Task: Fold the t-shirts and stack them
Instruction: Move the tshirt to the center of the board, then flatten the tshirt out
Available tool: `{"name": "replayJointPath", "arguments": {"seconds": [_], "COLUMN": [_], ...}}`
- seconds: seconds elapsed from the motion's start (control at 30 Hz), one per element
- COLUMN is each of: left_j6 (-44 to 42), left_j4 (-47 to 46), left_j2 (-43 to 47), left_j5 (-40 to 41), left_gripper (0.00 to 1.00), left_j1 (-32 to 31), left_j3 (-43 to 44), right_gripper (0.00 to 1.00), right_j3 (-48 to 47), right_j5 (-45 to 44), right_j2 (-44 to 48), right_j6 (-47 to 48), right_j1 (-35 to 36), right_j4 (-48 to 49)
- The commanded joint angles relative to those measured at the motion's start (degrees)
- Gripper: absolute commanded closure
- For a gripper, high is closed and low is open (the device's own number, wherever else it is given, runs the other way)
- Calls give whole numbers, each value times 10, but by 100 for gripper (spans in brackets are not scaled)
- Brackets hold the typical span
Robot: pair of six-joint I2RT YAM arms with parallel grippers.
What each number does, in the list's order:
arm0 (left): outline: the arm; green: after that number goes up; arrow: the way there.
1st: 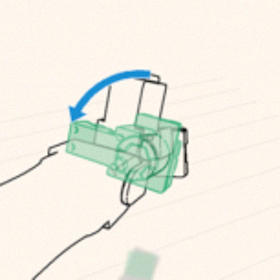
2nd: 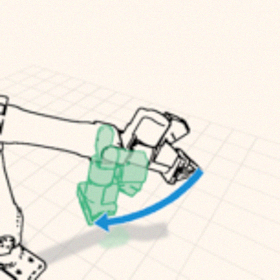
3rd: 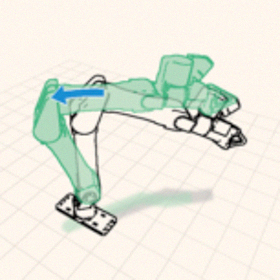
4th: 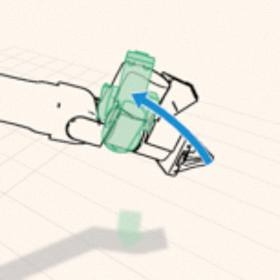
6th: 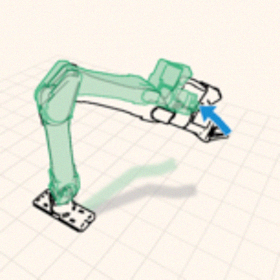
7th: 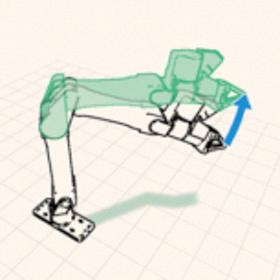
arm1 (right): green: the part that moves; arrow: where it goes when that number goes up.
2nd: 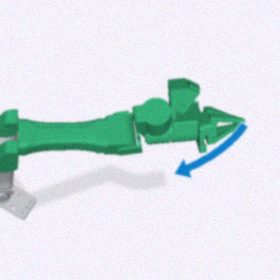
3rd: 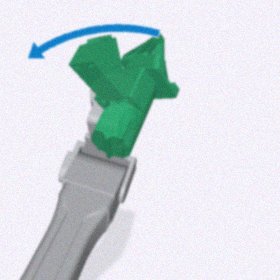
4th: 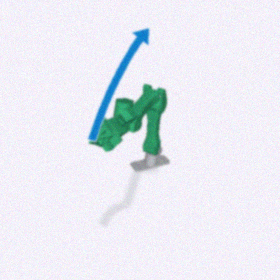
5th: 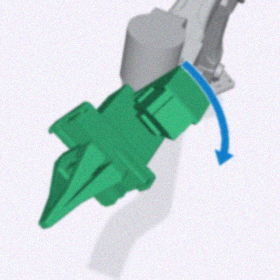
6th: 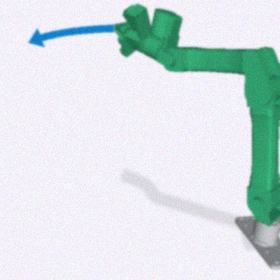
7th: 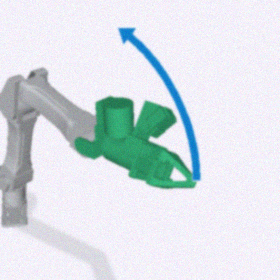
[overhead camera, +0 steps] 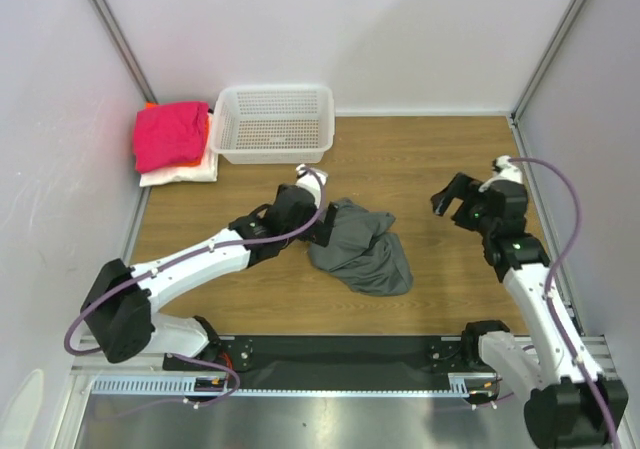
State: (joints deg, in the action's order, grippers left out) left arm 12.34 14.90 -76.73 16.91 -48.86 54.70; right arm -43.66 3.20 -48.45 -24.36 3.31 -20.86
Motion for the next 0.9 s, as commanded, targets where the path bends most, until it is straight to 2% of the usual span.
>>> {"name": "replayJointPath", "arguments": {"seconds": [0.0, 0.1, 0.17, 0.23, 0.4, 0.6, 0.77, 0.87], "left_j6": [127, 167, 198, 222, 236, 287, 318, 319], "left_j4": [-56, -84, -119, -145, -184, -197, -231, -229], "left_j2": [4, -32, -49, -68, -94, -127, -140, -143], "left_j5": [-20, -38, -80, -88, -49, -58, -71, -70], "left_gripper": [0, 0, 1, 3, 8, 10, 13, 21], "left_j1": [22, 56, 89, 111, 118, 120, 120, 121], "left_j3": [-58, -75, -84, -89, -79, -93, -113, -109], "right_gripper": [0, 2, 3, 4, 7, 9, 9, 6], "right_j3": [26, 24, 12, -2, -24, -25, -34, -39], "right_j5": [44, 19, 8, -6, -31, -29, -31, -31], "right_j2": [-40, -113, -175, -214, -299, -329, -336, -332], "right_j6": [-32, -34, -38, -48, -61, -79, -77, -69], "right_j1": [64, 147, 174, 199, 212, 212, 212, 212], "right_j4": [78, 122, 143, 159, 199, 249, 239, 225]}}
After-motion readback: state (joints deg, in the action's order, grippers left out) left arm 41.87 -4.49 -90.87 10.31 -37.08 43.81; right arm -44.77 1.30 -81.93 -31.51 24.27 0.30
